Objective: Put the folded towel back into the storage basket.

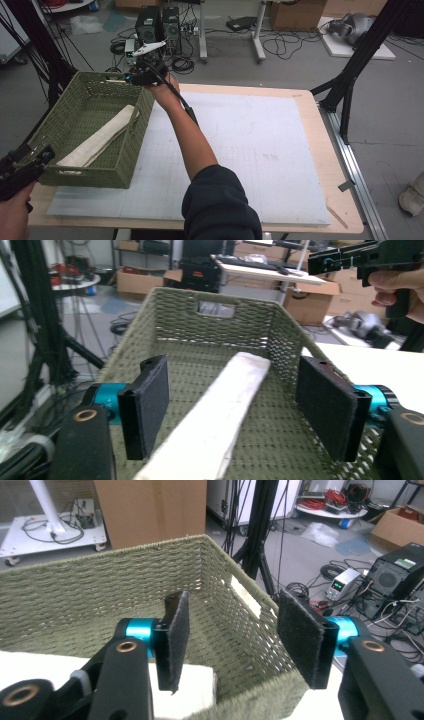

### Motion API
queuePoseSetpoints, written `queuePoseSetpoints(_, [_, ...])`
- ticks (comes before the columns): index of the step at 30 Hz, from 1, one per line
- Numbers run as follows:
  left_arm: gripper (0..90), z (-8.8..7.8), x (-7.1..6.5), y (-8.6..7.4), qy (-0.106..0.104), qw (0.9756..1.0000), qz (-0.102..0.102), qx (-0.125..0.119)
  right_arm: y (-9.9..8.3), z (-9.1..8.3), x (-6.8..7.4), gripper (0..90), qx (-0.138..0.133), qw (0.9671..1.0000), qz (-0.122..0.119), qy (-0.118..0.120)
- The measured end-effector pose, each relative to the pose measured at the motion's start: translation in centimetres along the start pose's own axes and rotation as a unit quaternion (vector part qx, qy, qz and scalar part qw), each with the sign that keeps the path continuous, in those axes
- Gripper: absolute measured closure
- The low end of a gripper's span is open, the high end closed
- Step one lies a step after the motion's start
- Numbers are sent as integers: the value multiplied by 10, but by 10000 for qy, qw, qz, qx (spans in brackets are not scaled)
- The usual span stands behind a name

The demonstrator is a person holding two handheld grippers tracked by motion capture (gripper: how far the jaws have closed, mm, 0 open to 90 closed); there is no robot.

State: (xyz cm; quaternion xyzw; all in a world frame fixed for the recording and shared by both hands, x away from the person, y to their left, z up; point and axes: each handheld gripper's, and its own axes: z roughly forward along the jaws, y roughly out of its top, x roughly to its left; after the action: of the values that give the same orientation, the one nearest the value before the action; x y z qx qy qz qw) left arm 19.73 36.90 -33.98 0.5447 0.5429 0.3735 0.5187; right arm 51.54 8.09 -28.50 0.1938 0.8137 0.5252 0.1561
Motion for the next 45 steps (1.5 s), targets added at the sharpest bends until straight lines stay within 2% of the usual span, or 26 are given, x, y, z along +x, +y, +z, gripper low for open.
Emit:
queuePoseSetpoints(4, [181, 4, -6, 1, -108, 9999, -107, 6, -5, -15, -7, 378, -15, 9999, 80, 125])
queuePoseSetpoints(7, [174, 7, -12, 1, -324, 9994, -91, 27, -9, -25, -9, 242, 34, 9997, 168, 177])
queuePoseSetpoints(11, [174, 9, -18, 1, -629, 9980, -12, 29, -13, -45, -9, 197, 36, 9995, 189, 233])
queuePoseSetpoints(13, [174, 11, -20, 1, -883, 9961, -25, 26, -16, -55, -10, 178, 25, 9994, 194, 298])
queuePoseSetpoints(14, [174, 12, -22, 0, -931, 9956, -28, 28, -17, -60, -10, 174, 79, 9995, 141, 288])
queuePoseSetpoints(18, [175, 15, -28, 0, -1083, 9941, -4, 77, -25, -84, -14, 173, 129, 9997, 117, 157])
queuePoseSetpoints(21, [174, 17, -34, 1, -1215, 9926, -2, 26, -31, -103, -14, 172, 152, 9998, 93, 55])
queuePoseSetpoints(29, [175, 22, -56, 5, -1563, 9876, 147, -40, -46, -162, -6, 172, 80, 9998, -110, -134])
queuePoseSetpoints(36, [174, 30, -84, 8, -1924, 9806, 360, 66, -76, -213, -3, 172, 17, 9990, 18, -454])
queuePoseSetpoints(41, [175, 33, -95, 8, -2085, 9774, 355, 19, -96, -242, -1, 172, -59, 9979, 185, -614])
queuePoseSetpoints(45, [175, 38, -105, 9, -2187, 9748, 437, 31, -111, -261, -2, 171, -87, 9969, 289, -732])
